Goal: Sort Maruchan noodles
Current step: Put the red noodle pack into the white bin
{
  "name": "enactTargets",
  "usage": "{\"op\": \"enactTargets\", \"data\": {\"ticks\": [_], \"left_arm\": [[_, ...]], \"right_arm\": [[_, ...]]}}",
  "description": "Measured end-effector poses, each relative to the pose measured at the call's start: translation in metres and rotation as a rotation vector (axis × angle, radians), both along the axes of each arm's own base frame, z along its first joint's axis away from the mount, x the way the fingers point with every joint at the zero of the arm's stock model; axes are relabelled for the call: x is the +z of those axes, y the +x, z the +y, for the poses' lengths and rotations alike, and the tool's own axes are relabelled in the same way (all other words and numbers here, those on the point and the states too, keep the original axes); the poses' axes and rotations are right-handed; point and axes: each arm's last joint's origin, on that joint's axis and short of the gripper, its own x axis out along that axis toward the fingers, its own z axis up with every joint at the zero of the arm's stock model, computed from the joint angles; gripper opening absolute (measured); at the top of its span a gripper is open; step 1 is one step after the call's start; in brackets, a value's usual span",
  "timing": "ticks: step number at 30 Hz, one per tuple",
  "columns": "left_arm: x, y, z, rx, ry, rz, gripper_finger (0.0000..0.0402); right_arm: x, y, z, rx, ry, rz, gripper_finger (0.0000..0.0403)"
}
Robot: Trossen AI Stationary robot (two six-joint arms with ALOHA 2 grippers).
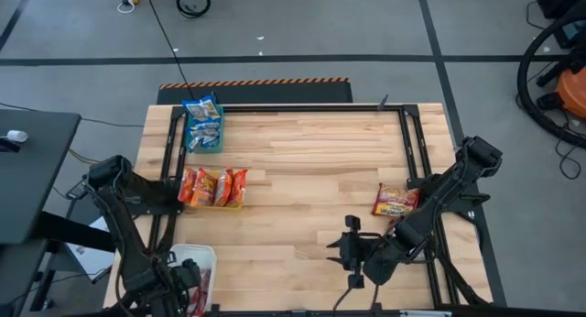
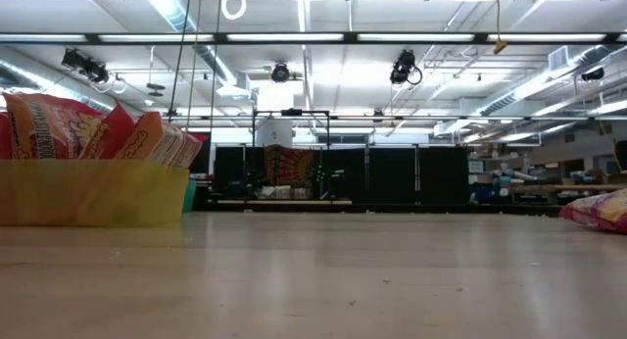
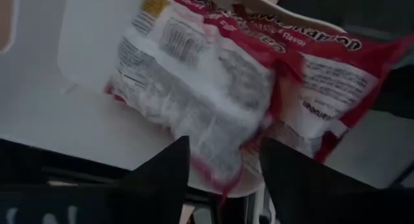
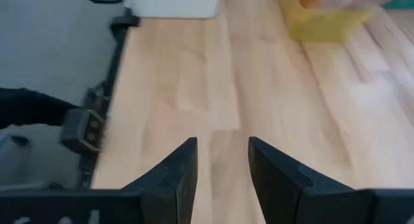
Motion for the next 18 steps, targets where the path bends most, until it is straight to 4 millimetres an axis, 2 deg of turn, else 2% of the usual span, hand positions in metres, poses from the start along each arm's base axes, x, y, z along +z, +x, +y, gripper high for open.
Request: {"op": "enactTargets", "data": {"ticks": [6, 8, 10, 13, 18], "left_arm": [[0.032, 0.009, 0.008, -0.019, -0.105, 0.037, 0.0212], [0.048, 0.012, 0.014, 0.008, -0.119, -0.052, 0.0211], [0.055, 0.013, 0.021, 0.045, -0.061, -0.183, 0.0207], [0.05, 0.014, 0.028, 0.055, 0.082, -0.257, 0.0205], [0.032, 0.019, 0.035, 0.074, 0.268, -0.155, 0.0211]], "right_arm": [[0.0, -0.013, -0.029, -0.151, -0.009, 0.174, 0.0142], [-0.005, -0.022, -0.04, -0.196, -0.044, 0.295, 0.0142], [-0.009, -0.03, -0.047, -0.248, -0.074, 0.391, 0.0142], [-0.015, -0.034, -0.052, -0.299, -0.105, 0.445, 0.0142], [-0.023, -0.036, -0.053, -0.294, -0.105, 0.448, 0.0142]]}}
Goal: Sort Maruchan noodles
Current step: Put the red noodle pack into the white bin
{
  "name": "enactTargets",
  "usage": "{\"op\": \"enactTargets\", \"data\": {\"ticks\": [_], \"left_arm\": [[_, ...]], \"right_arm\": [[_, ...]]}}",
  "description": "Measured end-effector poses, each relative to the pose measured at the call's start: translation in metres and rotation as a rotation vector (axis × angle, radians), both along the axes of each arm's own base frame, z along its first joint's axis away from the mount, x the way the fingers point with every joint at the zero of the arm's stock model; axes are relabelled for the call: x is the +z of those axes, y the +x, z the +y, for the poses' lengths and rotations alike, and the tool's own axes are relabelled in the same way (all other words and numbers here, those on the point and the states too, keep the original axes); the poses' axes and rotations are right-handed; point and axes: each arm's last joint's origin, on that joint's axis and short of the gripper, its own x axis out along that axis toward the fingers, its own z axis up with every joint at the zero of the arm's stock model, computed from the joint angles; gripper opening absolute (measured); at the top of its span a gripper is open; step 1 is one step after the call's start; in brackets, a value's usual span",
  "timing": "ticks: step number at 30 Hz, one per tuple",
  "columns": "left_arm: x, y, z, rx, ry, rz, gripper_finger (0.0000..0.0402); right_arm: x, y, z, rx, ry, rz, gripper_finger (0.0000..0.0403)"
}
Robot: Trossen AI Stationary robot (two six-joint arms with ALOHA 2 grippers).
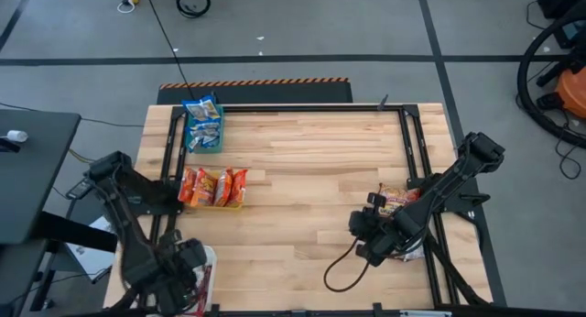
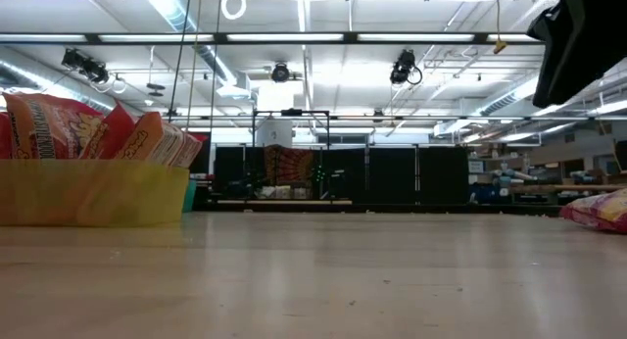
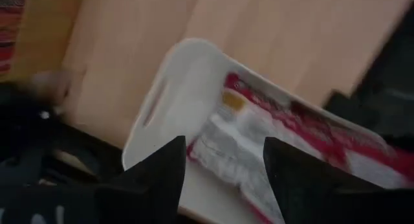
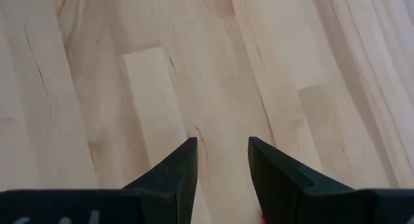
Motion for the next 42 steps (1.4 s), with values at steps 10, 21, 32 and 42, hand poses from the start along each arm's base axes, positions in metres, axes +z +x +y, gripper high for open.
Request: {"op": "enactTargets", "data": {"ticks": [10, 21, 32, 42], "left_arm": [[-0.068, 0.019, 0.029, 0.404, -0.023, 0.175, 0.0196], [-0.126, 0.022, 0.025, 0.493, -0.361, 0.195, 0.0171], [-0.12, 0.015, 0.03, 0.36, -0.465, 0.39, 0.0171], [-0.117, 0.022, 0.029, 0.319, -0.501, 0.305, 0.0179]], "right_arm": [[-0.004, 0.003, 0.002, 0.003, 0.029, -0.038, 0.0142], [-0.001, 0.006, 0.013, 0.113, 0.05, -0.092, 0.0142], [-0.001, 0.006, 0.014, 0.117, 0.051, -0.091, 0.0142], [0.001, 0.006, 0.014, 0.131, 0.039, -0.078, 0.0142]]}}
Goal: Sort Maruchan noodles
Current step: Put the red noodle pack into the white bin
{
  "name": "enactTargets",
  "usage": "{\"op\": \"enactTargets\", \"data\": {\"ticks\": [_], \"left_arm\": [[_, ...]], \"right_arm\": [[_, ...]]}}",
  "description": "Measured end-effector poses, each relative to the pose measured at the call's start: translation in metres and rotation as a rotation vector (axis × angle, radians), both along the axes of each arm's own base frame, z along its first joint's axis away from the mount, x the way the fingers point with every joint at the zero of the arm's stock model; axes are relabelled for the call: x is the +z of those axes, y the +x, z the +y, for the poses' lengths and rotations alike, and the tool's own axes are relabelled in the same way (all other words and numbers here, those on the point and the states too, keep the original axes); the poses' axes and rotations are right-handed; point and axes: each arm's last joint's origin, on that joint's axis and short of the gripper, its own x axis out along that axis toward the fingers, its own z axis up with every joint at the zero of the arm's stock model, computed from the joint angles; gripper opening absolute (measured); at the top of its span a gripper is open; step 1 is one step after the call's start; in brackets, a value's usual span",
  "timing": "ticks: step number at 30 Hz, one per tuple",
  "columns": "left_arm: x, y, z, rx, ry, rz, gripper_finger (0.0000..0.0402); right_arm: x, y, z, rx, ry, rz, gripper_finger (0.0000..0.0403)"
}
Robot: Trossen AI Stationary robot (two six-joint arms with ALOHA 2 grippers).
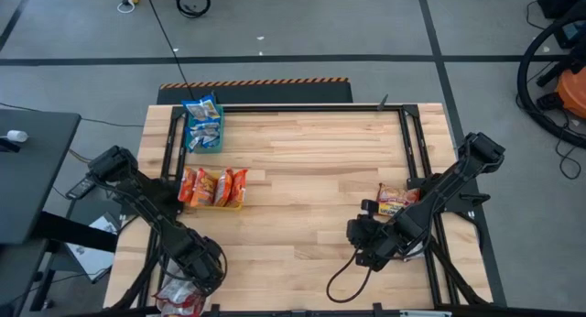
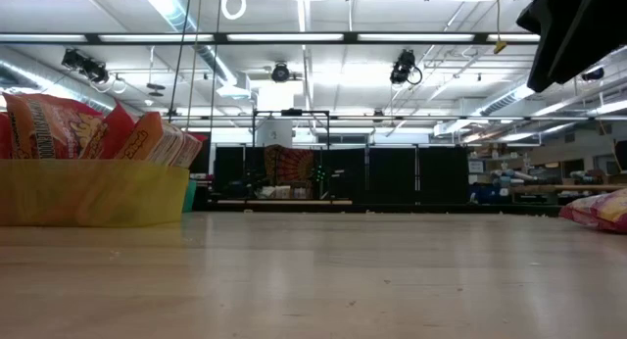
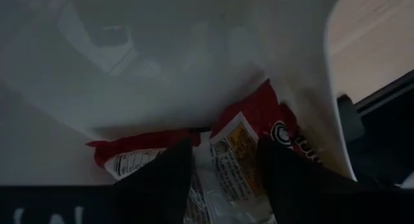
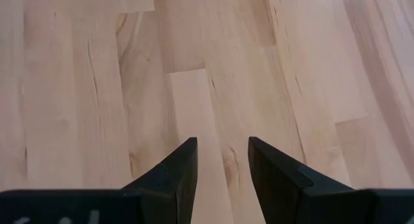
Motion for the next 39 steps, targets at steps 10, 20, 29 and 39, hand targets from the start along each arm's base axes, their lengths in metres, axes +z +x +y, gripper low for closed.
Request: {"op": "enactTargets", "data": {"ticks": [10, 20, 29, 39], "left_arm": [[0.003, 0.0, 0.002, -0.022, -0.052, 0.048, 0.0227], [0.025, -0.001, 0.009, -0.012, -0.047, -0.102, 0.0231], [0.025, -0.001, 0.009, -0.011, -0.044, -0.101, 0.0231], [0.057, 0.001, 0.003, -0.036, -0.103, -0.223, 0.0231]], "right_arm": [[0.017, -0.003, -0.007, 0.041, -0.095, 0.109, 0.0142], [-0.012, -0.035, -0.031, -0.082, -0.179, 0.43, 0.0142], [-0.052, -0.046, -0.082, -0.373, -0.137, 0.674, 0.0142], [-0.049, -0.026, -0.13, -0.553, 0.153, 0.668, 0.0142]]}}
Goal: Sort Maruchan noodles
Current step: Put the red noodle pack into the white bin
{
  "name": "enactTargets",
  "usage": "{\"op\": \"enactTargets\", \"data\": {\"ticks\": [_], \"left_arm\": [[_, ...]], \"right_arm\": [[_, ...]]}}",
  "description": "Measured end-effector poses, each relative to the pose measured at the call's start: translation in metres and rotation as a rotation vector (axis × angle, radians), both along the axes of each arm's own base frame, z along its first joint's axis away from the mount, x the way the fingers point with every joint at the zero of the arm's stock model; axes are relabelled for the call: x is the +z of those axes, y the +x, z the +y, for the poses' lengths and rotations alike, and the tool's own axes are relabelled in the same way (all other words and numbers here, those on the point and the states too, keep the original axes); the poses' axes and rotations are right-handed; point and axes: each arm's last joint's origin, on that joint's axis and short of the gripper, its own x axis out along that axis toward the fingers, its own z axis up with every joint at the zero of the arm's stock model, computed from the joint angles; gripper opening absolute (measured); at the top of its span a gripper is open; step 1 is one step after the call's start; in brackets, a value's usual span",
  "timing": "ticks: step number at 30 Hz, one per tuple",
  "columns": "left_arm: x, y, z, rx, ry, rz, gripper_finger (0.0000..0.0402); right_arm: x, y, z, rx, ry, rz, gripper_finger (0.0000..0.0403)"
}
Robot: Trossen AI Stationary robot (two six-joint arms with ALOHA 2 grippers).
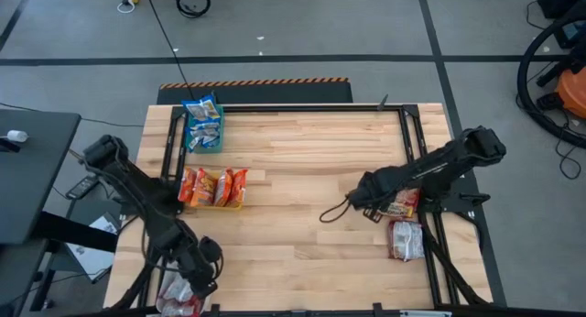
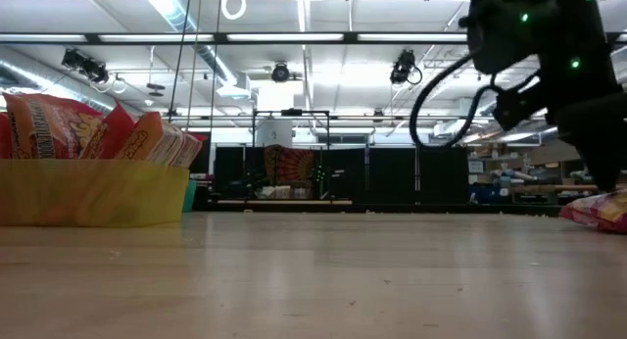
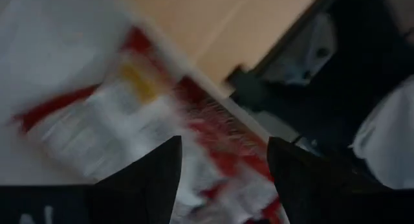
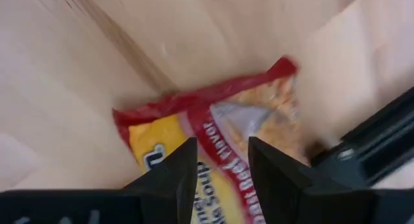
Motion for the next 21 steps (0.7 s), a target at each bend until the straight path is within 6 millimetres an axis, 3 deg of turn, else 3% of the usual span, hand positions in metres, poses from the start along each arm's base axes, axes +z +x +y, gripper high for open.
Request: {"op": "enactTargets", "data": {"ticks": [6, 11, 16, 21], "left_arm": [[0.016, 0.001, -0.009, -0.033, 0.085, -0.239, 0.0231], [0.017, -0.003, -0.013, -0.097, 0.106, -0.291, 0.0231], [0.019, 0.001, -0.013, -0.094, 0.242, -0.506, 0.0231], [0.03, 0.017, -0.016, -0.037, 0.406, -0.841, 0.0231]], "right_arm": [[-0.021, -0.004, -0.011, -0.135, 0.075, -0.023, 0.0134], [-0.022, -0.004, -0.009, -0.164, 0.071, -0.042, 0.0088], [-0.013, 0.006, -0.002, -0.103, 0.062, -0.096, 0.0011], [0.021, 0.032, 0.019, 0.002, 0.079, -0.27, 0.0008]]}}
